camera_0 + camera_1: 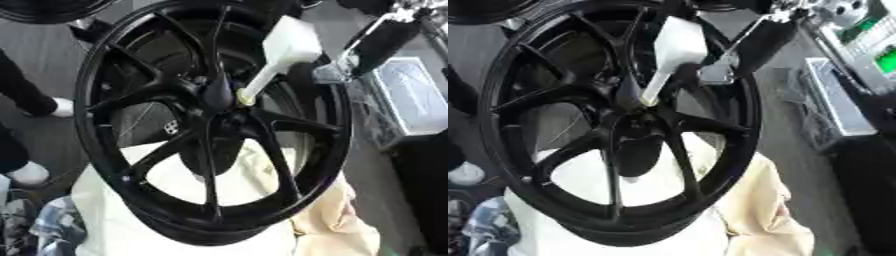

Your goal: Pull the pin out of the wheel hub.

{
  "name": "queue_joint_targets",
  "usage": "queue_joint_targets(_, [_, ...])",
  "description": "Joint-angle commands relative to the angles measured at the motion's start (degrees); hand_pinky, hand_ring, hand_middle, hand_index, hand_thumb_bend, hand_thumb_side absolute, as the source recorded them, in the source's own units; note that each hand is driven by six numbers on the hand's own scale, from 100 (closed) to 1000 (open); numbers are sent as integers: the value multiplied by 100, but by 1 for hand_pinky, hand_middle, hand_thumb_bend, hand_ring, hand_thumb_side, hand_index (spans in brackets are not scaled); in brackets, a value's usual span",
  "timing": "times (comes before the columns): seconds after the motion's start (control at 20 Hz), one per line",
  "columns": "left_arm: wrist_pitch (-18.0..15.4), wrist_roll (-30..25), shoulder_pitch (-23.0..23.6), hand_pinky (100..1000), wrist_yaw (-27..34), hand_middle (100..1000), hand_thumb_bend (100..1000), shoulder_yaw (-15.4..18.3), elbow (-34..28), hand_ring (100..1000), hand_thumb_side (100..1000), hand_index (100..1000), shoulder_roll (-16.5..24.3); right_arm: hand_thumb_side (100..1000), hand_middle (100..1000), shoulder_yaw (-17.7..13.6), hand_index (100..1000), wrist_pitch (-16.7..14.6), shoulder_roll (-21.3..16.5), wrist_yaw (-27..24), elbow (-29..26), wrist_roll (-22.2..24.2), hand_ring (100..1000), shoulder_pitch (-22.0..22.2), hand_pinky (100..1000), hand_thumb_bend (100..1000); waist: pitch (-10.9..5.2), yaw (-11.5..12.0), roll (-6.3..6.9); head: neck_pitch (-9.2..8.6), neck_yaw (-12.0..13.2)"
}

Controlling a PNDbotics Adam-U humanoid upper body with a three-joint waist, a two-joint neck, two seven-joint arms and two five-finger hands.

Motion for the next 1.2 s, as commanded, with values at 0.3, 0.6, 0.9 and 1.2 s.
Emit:
queue_joint_targets(0.3, [-17,7,25,691,-33,751,159,82,-86,740,854,723,33,100,243,-1282,514,-210,-1133,-782,281,-764,514,803,906,100,-133,-248,111,32,201])
queue_joint_targets(0.6, [-64,90,71,691,-40,752,157,182,-114,740,850,723,-25,100,247,-2225,517,-300,-1520,-1239,1151,-1355,519,1760,908,100,-79,-552,250,32,492])
queue_joint_targets(0.9, [-92,131,14,691,-42,752,156,228,-172,740,846,723,-110,100,337,-2803,605,-468,-888,-788,1621,-1913,591,2667,931,100,41,-777,421,-12,769])
queue_joint_targets(1.2, [-67,61,-80,691,-10,753,153,153,-197,741,847,724,-153,106,604,-3187,835,-1047,76,-188,1465,-2451,766,3644,975,100,105,-734,530,-90,821])
